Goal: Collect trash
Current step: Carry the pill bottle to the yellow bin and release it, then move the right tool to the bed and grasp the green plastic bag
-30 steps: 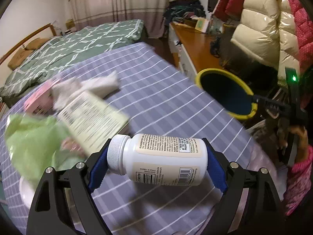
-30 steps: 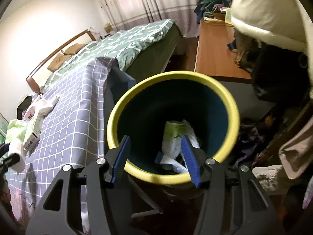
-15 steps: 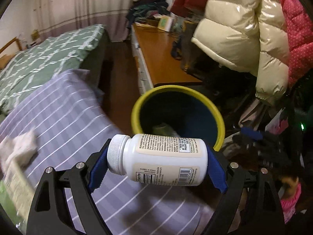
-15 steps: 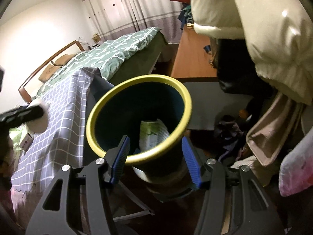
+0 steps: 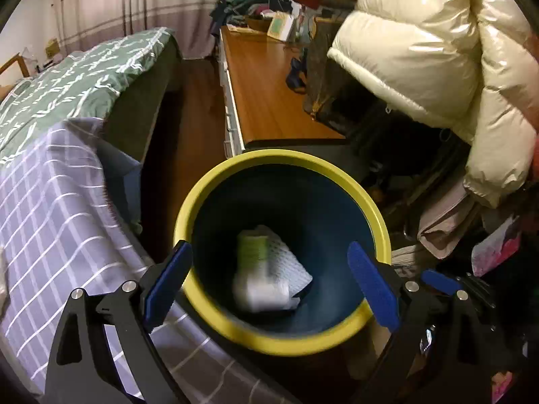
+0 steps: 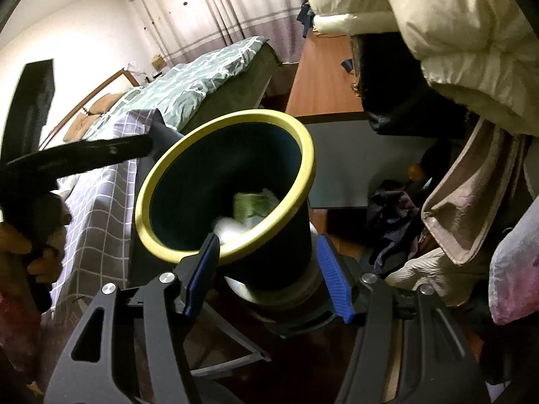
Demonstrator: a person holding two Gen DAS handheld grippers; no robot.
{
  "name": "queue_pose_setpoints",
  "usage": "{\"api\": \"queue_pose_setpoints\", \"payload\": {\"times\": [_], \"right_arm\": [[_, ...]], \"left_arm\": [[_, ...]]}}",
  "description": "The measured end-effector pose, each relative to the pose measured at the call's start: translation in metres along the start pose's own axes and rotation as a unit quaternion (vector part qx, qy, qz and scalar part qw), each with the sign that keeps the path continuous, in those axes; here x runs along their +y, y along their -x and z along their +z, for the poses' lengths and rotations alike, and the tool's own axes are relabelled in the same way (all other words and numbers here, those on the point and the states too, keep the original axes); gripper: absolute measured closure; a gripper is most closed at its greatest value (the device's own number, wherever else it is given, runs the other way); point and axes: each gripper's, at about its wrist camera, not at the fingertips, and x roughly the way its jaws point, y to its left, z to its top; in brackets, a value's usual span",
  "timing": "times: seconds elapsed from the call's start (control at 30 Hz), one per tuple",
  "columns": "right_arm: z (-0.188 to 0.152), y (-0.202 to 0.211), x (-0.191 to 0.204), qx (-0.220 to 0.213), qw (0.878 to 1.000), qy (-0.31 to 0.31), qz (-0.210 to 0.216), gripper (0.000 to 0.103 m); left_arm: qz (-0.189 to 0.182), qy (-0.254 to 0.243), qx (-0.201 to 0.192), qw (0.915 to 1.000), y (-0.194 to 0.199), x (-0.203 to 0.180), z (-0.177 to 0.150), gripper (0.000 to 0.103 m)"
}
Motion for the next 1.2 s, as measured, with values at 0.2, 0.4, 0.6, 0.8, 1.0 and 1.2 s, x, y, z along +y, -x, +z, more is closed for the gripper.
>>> {"api": "queue_pose_setpoints", "payload": {"times": [0.2,0.4,0.6,0.8,1.0,1.2], "right_arm": [[0.001,-0.002,0.01,0.001,1.0,0.006,0.003,0.046],[-0.002,-0.001,0.034,0.006,1.0,0.027,0.009,0.046],[-0.005,0.0,0.073,0.011,0.998,0.061,0.028,0.046],[-0.01,0.001,0.136,0.017,0.991,0.122,0.061,0.046],[-0.022,0.001,0.218,0.027,0.974,0.2,0.105,0.046],[-0.041,0.005,0.305,0.033,0.945,0.28,0.165,0.046]], "left_arm": [[0.003,0.016,-0.04,0.9991,0.059,0.017,-0.015,0.009],[0.015,0.039,-0.087,0.9954,0.134,0.038,-0.044,0.007],[0.065,0.081,-0.133,0.9856,0.212,0.074,-0.093,0.005],[0.129,0.157,-0.158,0.9662,0.279,0.132,-0.165,0.005],[0.227,0.219,-0.164,0.9347,0.337,0.18,-0.252,0.005],[0.297,0.268,-0.16,0.9025,0.374,0.211,-0.32,0.005]]}}
